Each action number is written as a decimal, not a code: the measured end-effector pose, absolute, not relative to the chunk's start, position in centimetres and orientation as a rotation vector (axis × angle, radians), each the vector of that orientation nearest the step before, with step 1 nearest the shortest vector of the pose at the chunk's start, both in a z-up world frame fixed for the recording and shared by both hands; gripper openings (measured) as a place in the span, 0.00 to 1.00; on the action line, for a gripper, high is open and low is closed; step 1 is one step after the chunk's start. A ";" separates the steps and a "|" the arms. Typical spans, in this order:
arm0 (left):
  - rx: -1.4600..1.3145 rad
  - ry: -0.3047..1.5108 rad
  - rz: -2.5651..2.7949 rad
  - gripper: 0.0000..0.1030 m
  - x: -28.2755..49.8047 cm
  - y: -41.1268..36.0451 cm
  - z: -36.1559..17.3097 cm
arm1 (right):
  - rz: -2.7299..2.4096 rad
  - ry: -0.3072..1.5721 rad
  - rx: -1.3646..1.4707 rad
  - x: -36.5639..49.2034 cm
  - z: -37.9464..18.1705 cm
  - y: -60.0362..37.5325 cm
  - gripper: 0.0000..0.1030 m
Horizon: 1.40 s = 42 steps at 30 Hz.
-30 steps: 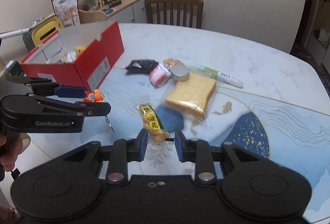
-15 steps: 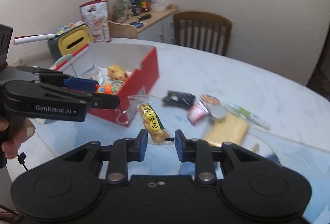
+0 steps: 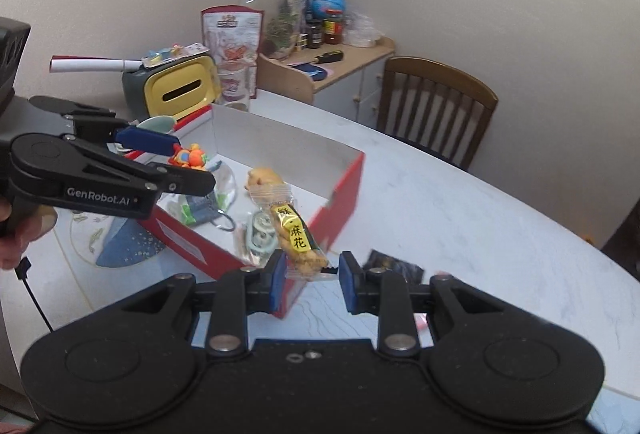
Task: Organize objects
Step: 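Carry the snack packet and horse keychain over the shoebox with both tools, then open both tools to drop the snack packet and keychain into the box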
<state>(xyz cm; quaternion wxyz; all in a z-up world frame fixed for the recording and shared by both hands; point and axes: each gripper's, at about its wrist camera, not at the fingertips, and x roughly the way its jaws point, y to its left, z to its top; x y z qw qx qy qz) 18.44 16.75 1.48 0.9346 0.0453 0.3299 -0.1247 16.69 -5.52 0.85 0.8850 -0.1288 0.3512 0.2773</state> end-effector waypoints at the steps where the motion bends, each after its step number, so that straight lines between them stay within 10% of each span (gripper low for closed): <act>1: 0.093 0.679 -0.246 0.57 18.7 17.3 1.4 | 0.578 0.734 -0.273 17.0 0.8 -4.9 0.27; 42: 0.328 0.936 -0.330 0.57 31.2 20.2 -8.7 | 0.520 0.878 -0.694 28.3 -10.4 9.8 0.27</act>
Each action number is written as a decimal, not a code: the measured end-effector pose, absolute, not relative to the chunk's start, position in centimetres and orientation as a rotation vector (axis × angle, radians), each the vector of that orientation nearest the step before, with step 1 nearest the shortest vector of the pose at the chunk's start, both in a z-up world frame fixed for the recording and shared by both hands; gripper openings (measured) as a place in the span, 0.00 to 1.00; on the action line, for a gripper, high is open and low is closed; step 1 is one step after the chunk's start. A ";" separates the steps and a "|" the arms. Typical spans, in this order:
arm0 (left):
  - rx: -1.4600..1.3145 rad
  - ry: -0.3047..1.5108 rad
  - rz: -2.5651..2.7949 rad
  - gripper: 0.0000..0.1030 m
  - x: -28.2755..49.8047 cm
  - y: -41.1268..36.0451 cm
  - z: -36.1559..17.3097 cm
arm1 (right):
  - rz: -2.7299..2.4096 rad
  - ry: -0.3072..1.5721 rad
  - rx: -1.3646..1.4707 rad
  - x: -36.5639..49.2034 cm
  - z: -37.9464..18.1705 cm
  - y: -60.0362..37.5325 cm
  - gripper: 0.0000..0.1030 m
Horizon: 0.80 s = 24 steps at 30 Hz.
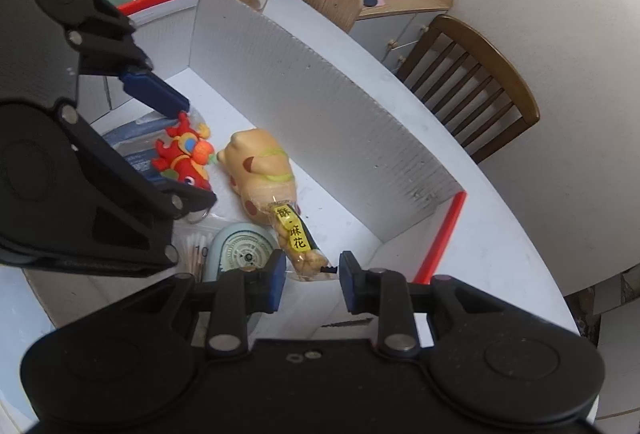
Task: Organize objects
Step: 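Open both tools to drop the snack packet and keychain into the box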
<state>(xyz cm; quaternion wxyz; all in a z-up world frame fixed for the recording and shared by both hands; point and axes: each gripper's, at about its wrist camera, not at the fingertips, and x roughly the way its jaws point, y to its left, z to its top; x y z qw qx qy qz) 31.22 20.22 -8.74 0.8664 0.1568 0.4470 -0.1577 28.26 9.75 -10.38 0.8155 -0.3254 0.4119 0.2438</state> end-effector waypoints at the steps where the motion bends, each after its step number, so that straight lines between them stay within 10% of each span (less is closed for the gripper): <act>1: 0.340 0.941 -0.332 0.57 31.3 20.1 -8.8 | 0.526 0.880 -0.700 28.3 -10.5 9.8 0.26; 24: 0.354 0.953 -0.347 0.65 30.6 19.8 -8.3 | 0.624 0.843 -0.525 26.5 -6.7 5.6 0.45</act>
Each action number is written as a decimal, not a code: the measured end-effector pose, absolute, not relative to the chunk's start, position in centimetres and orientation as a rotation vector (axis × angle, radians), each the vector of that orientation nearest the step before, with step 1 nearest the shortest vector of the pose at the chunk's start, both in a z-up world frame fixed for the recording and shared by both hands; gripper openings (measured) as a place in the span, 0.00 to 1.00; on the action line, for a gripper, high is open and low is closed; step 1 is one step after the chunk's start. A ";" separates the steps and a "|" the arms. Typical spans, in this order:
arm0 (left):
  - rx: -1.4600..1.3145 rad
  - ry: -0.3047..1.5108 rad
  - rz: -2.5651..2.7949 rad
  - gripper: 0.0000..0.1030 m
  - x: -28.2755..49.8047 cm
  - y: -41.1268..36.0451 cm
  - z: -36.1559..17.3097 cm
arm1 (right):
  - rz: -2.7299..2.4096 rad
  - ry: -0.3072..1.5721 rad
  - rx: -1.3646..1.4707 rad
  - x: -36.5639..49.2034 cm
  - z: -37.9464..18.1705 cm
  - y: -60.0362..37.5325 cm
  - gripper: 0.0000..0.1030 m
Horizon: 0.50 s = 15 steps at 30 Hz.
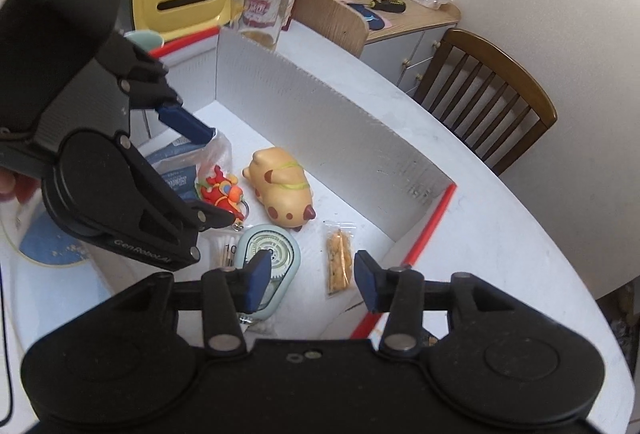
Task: Organize objects
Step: 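Open both tools to drop the snack packet and keychain into the box, then withdraw both tools from the box toward the bread bag and pink packet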
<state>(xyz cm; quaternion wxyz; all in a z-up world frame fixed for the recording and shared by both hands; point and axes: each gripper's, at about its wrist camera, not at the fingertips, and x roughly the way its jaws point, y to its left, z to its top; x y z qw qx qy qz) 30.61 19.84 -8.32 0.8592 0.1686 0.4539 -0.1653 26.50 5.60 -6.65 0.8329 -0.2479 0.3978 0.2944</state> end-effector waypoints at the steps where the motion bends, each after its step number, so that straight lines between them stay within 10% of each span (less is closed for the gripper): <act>1: 0.349 0.950 -0.347 0.65 30.4 19.8 -8.2 | 0.625 0.840 -0.511 26.4 -6.3 5.3 0.46; 15: 0.262 0.856 -0.350 0.65 27.2 18.2 -4.0 | 0.645 0.801 -0.351 23.9 -2.6 1.3 0.56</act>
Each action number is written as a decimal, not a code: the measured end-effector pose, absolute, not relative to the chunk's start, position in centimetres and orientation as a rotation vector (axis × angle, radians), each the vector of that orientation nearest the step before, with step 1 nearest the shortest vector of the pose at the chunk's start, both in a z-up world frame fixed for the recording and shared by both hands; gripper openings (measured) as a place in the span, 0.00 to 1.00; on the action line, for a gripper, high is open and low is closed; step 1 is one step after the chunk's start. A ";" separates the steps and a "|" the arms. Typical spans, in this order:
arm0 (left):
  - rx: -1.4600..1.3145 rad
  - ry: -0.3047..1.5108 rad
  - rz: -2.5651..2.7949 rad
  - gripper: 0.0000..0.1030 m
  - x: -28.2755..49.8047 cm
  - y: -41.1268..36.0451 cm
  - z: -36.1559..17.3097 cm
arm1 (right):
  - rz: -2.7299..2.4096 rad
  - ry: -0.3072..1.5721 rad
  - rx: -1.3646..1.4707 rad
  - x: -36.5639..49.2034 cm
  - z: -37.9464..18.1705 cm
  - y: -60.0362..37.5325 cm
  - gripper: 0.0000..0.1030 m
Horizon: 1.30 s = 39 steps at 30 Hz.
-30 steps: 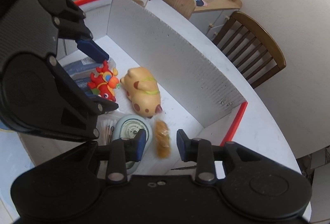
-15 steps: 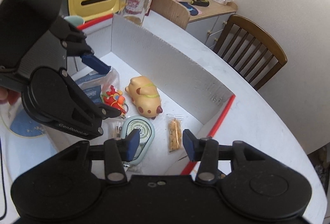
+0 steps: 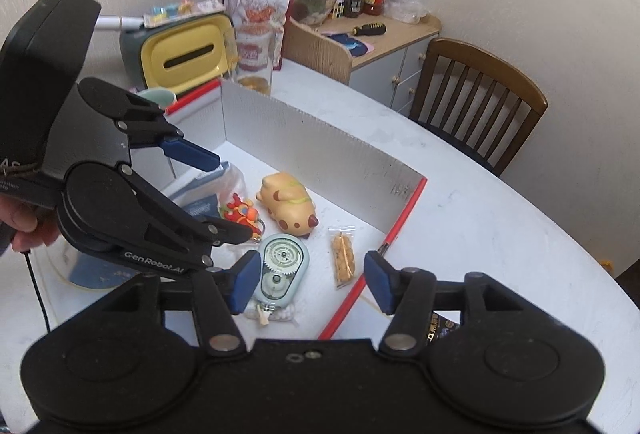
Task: Organize objects
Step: 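Withdraw both tools from the box toward the bread bag and pink packet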
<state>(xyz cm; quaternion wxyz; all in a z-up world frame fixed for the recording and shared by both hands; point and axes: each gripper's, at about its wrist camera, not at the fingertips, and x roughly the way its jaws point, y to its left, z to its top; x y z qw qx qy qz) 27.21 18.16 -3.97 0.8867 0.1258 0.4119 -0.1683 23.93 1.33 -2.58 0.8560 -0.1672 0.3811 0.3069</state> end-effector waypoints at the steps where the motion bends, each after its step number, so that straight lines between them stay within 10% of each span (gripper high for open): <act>1: 0.256 0.847 -0.349 0.65 26.9 18.0 -3.6 | 0.646 0.798 -0.339 23.7 -2.4 1.0 0.57; 39: 0.070 0.729 -0.338 0.84 15.9 5.9 -1.1 | 0.523 0.757 -0.108 13.2 -2.7 -18.1 0.80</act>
